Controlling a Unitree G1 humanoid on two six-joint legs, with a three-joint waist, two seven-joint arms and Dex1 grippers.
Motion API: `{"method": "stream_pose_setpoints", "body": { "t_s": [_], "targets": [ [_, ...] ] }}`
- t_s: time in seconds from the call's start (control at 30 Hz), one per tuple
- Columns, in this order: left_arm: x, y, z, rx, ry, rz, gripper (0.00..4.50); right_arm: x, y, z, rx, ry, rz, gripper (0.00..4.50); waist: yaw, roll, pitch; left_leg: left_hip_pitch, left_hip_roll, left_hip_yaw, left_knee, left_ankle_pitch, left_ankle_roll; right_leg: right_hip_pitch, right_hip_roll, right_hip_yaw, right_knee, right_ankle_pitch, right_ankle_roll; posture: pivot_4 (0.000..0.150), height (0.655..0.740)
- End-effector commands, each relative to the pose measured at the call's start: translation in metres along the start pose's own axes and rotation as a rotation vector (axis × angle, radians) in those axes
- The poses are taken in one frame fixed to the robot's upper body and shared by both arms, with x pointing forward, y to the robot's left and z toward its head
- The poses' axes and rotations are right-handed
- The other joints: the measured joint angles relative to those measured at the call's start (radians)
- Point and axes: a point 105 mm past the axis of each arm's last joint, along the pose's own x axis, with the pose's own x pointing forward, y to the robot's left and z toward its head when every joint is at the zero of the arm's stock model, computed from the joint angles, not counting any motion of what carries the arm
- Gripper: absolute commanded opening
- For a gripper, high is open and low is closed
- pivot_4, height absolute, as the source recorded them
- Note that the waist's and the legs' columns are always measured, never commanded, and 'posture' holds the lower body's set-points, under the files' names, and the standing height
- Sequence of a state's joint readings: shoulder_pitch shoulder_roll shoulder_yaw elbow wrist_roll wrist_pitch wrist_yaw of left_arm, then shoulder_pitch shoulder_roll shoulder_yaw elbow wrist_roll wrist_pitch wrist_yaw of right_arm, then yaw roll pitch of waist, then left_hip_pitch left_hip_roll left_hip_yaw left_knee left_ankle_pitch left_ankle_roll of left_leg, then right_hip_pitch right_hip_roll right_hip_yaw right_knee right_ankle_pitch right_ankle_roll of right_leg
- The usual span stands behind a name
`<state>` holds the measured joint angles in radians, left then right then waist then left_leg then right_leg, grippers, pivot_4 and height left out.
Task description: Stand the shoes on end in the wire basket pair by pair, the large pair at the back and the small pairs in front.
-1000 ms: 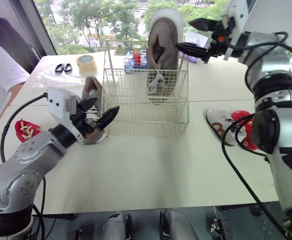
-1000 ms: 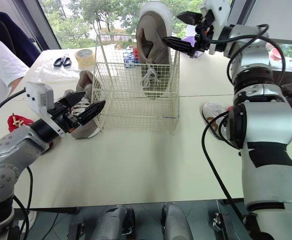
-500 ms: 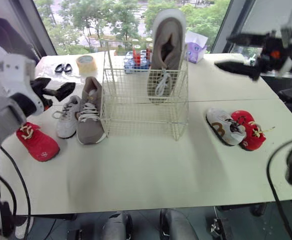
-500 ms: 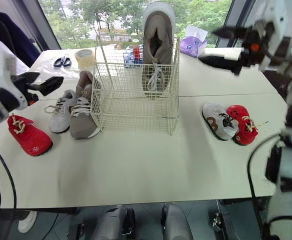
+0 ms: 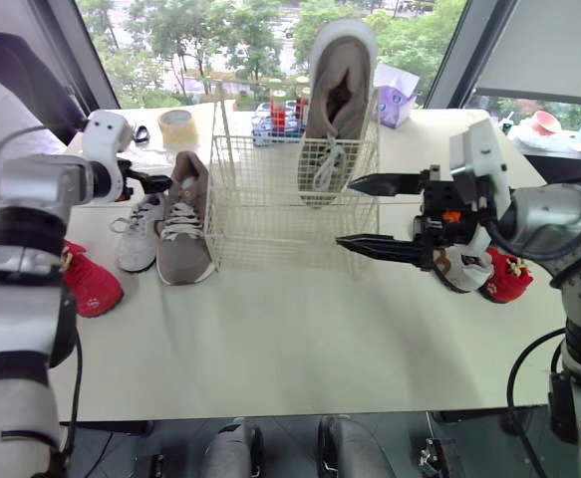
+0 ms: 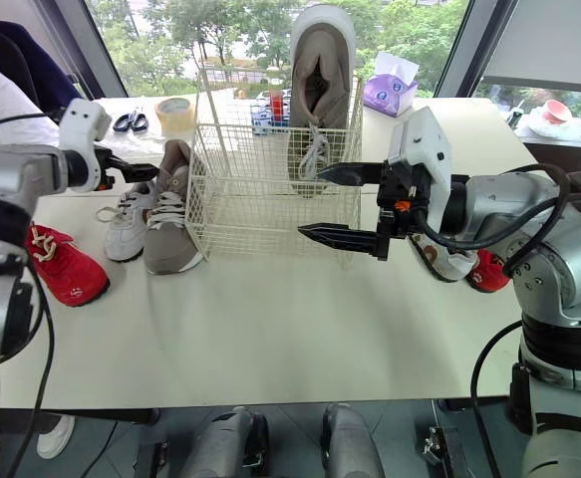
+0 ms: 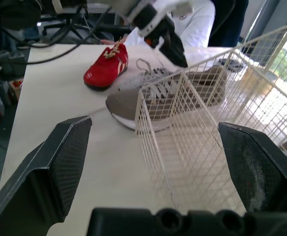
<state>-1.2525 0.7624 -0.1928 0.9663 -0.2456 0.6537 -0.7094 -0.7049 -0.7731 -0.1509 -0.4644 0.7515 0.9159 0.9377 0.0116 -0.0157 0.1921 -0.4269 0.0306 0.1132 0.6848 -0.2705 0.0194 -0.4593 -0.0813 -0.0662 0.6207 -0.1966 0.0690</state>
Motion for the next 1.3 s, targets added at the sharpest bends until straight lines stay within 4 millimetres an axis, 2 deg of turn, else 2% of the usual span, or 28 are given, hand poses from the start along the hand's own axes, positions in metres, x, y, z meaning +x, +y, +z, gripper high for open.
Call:
{"method": "stream_pose_setpoints", "body": {
  "t_s": [0.03, 0.2, 0.23, 0.3, 0.4, 0.53, 0.57, 0.63, 0.67, 0.73, 0.8, 0.93, 1.0, 1.1, 1.17, 1.23, 1.3],
  "targets": [
    [0.009, -0.011, 0.01, 0.029, -0.021, -0.055, 4.5, -0.004, 0.0, 0.008, -0.036, -0.027, -0.042, 4.41, 0.003, 0.0, 0.0, 0.0, 0.0, 0.0, 0.0, -0.001, 0.001, 0.0, 0.0, 0.0, 0.0, 0.0, 0.0, 0.15, 0.74],
    [0.022, -0.024, 0.006, 0.058, 0.01, -0.091, 4.5, -0.006, -0.003, 0.006, -0.034, -0.025, -0.09, 4.41, 0.002, -0.001, 0.0, 0.0, 0.0, 0.0, 0.001, -0.002, 0.004, 0.001, 0.0, 0.0, 0.0, 0.0, 0.0, 0.15, 0.74],
    [0.023, -0.026, 0.003, 0.063, 0.025, -0.097, 4.24, -0.006, -0.004, 0.006, -0.035, -0.025, -0.101, 4.47, 0.002, -0.001, 0.0, 0.0, 0.0, 0.0, 0.001, -0.002, 0.004, 0.001, 0.0, 0.0, 0.0, 0.0, 0.0, 0.15, 0.74],
    [0.027, -0.029, -0.002, 0.085, 0.047, -0.099, 3.62, -0.006, -0.004, 0.005, -0.036, -0.022, -0.112, 4.5, 0.002, -0.001, 0.0, 0.0, 0.0, -0.001, 0.001, -0.002, 0.004, 0.001, -0.001, 0.0, 0.0, 0.0, 0.0, 0.15, 0.74],
    [0.03, -0.031, -0.004, 0.088, 0.052, -0.097, 2.14, -0.006, -0.006, 0.005, -0.038, -0.023, -0.129, 4.5, 0.002, -0.001, 0.0, 0.0, 0.0, -0.001, 0.001, -0.002, 0.004, 0.001, -0.001, 0.0, 0.0, 0.0, 0.0, 0.15, 0.74],
    [0.03, -0.034, 0.004, 0.058, 0.017, -0.103, 0.23, -0.006, -0.009, 0.006, -0.042, -0.028, -0.142, 4.5, 0.002, -0.001, 0.0, 0.0, 0.0, -0.002, 0.001, -0.002, 0.004, 0.001, -0.001, 0.0, 0.0, 0.0, 0.0, 0.15, 0.74],
    [0.029, -0.034, 0.008, 0.04, 0.001, -0.101, 0.05, -0.006, -0.009, 0.005, -0.041, -0.027, -0.143, 4.5, 0.002, -0.001, 0.0, 0.0, 0.0, -0.003, 0.001, -0.002, 0.004, 0.001, -0.001, 0.0, 0.0, 0.0, 0.0, 0.15, 0.74],
    [0.023, -0.029, 0.023, -0.002, -0.057, -0.087, 0.05, -0.007, -0.01, 0.003, -0.049, -0.013, -0.154, 4.5, 0.002, -0.001, 0.0, 0.0, 0.0, -0.003, 0.002, -0.002, 0.004, 0.001, -0.001, 0.0, 0.0, 0.0, 0.0, 0.15, 0.74],
    [0.013, -0.022, 0.04, -0.04, -0.117, -0.069, 0.05, -0.008, -0.011, 0.002, -0.049, -0.005, -0.163, 4.5, 0.002, -0.001, 0.0, -0.001, 0.0, -0.003, 0.002, -0.002, 0.004, 0.001, -0.001, 0.0, 0.0, 0.0, 0.0, 0.15, 0.74],
    [-0.017, -0.004, 0.081, -0.104, -0.271, -0.014, 0.05, -0.012, -0.012, 0.001, -0.043, 0.0, -0.18, 4.5, 0.001, -0.006, 0.003, -0.001, 0.0, -0.003, 0.002, -0.002, 0.004, 0.0, 0.0, 0.0, 0.0, 0.0, 0.0, 0.15, 0.74],
    [-0.048, 0.011, 0.114, -0.145, -0.397, 0.028, 0.05, -0.015, -0.012, 0.001, -0.04, 0.001, -0.191, 4.5, -0.005, -0.012, 0.006, -0.003, 0.001, -0.004, 0.002, -0.002, 0.004, -0.002, 0.0, -0.001, 0.001, 0.0, 0.0, 0.15, 0.74],
    [-0.089, 0.022, 0.151, -0.166, -0.549, 0.059, 0.05, -0.018, -0.013, 0.0, -0.035, -0.001, -0.206, 4.5, -0.017, -0.013, 0.006, -0.006, 0.001, -0.004, 0.002, -0.001, 0.002, -0.005, -0.001, -0.001, 0.005, 0.0, 0.001, 0.15, 0.74],
    [-0.115, 0.025, 0.178, -0.142, -0.677, 0.088, 0.05, -0.02, -0.016, 0.002, -0.035, -0.007, -0.22, 4.5, -0.018, -0.013, 0.006, -0.006, 0.001, -0.004, 0.001, -0.001, 0.002, -0.005, -0.001, -0.001, 0.005, -0.001, 0.002, 0.15, 0.74],
    [-0.156, 0.011, 0.226, -0.072, -1.004, 0.103, 0.05, -0.022, -0.022, 0.009, -0.03, -0.05, -0.246, 4.5, -0.009, -0.013, 0.006, -0.005, 0.001, -0.004, 0.002, -0.003, 0.005, -0.004, -0.003, -0.001, 0.005, -0.001, 0.003, 0.15, 0.74],
    [-0.174, 0.0, 0.244, -0.055, -1.194, 0.083, 0.05, -0.023, -0.024, 0.011, -0.03, -0.064, -0.258, 4.5, 0.002, -0.013, 0.006, -0.005, 0.001, -0.005, 0.006, -0.003, 0.005, -0.004, -0.003, -0.001, 0.005, -0.001, 0.002, 0.15, 0.74],
    [-0.176, -0.014, 0.252, -0.032, -1.294, 0.086, 0.05, -0.025, -0.027, 0.013, -0.036, -0.071, -0.28, 4.5, 0.004, -0.013, 0.006, -0.007, 0.002, -0.004, 0.011, -0.003, 0.005, -0.003, -0.003, -0.003, 0.007, -0.001, 0.002, 0.15, 0.74],
    [-0.163, -0.04, 0.255, 0.046, -1.36, 0.082, 0.05, -0.032, -0.031, 0.017, -0.038, -0.091, -0.316, 4.5, 0.004, -0.013, 0.006, -0.008, 0.001, -0.004, 0.013, -0.004, 0.007, -0.002, -0.004, -0.003, 0.007, -0.001, 0.002, 0.15, 0.74]
  ]
}}
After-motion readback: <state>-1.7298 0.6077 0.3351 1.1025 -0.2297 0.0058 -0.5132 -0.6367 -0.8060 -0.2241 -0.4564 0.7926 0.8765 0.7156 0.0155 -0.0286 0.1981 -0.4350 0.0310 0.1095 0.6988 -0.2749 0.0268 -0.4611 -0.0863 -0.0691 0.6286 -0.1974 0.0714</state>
